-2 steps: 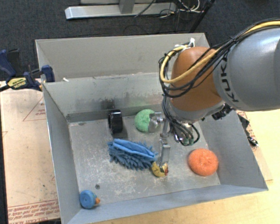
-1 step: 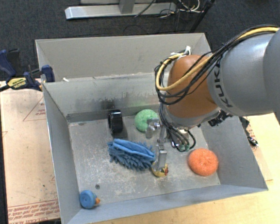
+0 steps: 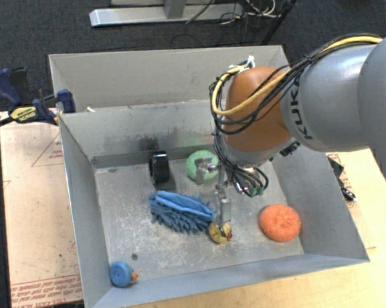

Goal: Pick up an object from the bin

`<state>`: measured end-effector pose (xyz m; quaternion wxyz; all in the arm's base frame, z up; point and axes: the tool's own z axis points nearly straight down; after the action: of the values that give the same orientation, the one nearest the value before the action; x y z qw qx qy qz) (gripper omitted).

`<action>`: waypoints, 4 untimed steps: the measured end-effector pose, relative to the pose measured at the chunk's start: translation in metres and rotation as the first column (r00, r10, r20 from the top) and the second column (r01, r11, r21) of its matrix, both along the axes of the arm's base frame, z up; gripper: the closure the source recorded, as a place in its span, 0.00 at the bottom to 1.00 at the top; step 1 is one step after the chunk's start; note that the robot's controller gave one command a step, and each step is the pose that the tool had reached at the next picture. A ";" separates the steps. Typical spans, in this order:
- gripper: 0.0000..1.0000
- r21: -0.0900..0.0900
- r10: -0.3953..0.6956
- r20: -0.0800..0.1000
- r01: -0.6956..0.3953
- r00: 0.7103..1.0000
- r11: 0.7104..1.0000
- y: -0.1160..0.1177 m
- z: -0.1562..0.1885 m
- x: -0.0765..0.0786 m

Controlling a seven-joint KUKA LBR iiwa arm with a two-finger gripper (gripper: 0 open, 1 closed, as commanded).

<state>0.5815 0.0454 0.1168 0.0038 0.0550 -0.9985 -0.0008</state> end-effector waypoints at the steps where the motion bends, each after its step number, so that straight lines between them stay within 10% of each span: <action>1: 0.00 -0.001 0.117 0.018 -0.117 0.993 0.993 0.009 0.001 0.005; 2: 0.00 0.001 -0.078 0.007 0.078 0.997 0.997 0.019 -0.026 -0.010; 3: 1.00 0.000 0.148 0.019 -0.148 0.989 0.989 0.029 -0.047 -0.012; 4: 1.00 0.000 0.148 0.019 -0.148 0.989 0.989 0.028 -0.047 -0.012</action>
Offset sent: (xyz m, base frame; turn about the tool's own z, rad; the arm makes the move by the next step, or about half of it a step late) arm -0.0222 0.0257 -0.0468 0.1652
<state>0.5693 0.0739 0.0702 -0.0054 0.1288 -0.9917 -0.0006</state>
